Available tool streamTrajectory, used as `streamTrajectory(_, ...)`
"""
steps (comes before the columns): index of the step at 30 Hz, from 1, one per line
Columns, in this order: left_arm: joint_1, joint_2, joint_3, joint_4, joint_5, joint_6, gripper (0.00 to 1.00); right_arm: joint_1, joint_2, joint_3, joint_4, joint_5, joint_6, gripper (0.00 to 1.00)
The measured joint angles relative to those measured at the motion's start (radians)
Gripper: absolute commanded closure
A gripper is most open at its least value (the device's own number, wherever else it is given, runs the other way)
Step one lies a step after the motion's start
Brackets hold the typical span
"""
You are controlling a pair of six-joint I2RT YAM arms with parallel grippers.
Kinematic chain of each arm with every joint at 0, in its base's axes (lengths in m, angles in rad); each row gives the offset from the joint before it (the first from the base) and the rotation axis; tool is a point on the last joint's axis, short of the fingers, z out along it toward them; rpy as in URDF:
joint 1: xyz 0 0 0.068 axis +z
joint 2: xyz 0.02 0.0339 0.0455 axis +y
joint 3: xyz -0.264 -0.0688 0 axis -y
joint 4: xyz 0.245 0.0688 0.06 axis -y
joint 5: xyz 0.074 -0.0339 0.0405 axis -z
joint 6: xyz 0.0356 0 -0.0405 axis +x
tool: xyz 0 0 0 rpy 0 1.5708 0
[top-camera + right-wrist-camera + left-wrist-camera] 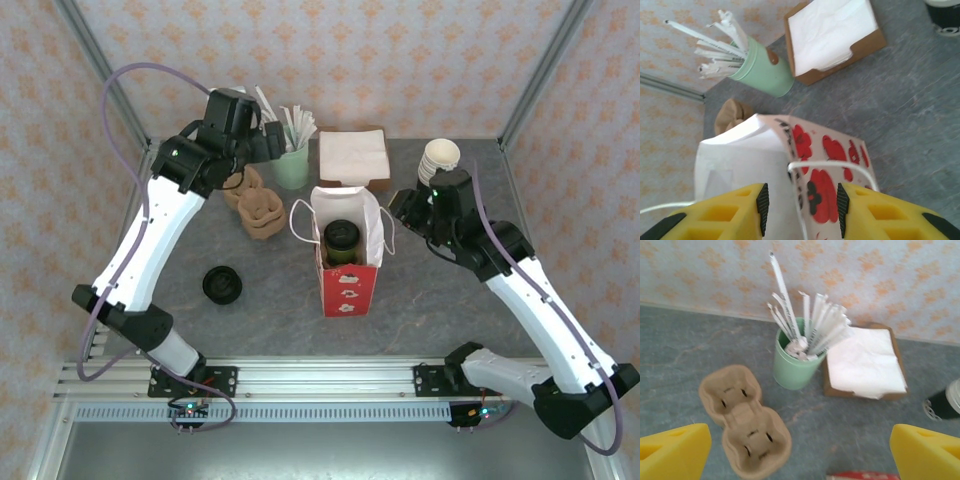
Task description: Pack the takeout coffee
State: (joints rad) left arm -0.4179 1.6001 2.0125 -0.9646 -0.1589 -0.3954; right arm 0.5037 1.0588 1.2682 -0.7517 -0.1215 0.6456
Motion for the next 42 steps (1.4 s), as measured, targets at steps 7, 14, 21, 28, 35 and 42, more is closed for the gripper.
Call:
streamTrajectory(7, 0.114, 0.064, -0.034, 0.130, -0.008, 0.040, 0.06, -0.032, 0.062, 0.010, 0.003, 0.019, -0.077, 0.57)
streamTrajectory(14, 0.130, 0.056, -0.137, 0.257, 0.000, 0.074, 0.05, -0.034, 0.110, 0.084, -0.030, 0.016, -0.129, 0.57)
streamTrajectory(21, 0.179, 0.119, -0.013, 0.266, 0.048, 0.108, 0.05, -0.035, 0.141, 0.185, -0.016, -0.007, -0.214, 0.56)
streamTrajectory(28, 0.225, 0.430, 0.446, 0.161, 0.135, 0.063, 0.08, -0.036, 0.296, 0.311, 0.020, -0.056, -0.264, 0.56)
streamTrajectory(35, 0.238, 0.558, 0.530, 0.100, 0.185, 0.018, 0.10, -0.043, 0.340, 0.333, 0.064, -0.125, -0.261, 0.58)
streamTrajectory(42, 0.267, 0.553, 0.456, 0.121, 0.212, -0.020, 0.14, -0.043, 0.341, 0.299, 0.143, -0.206, -0.262, 0.58)
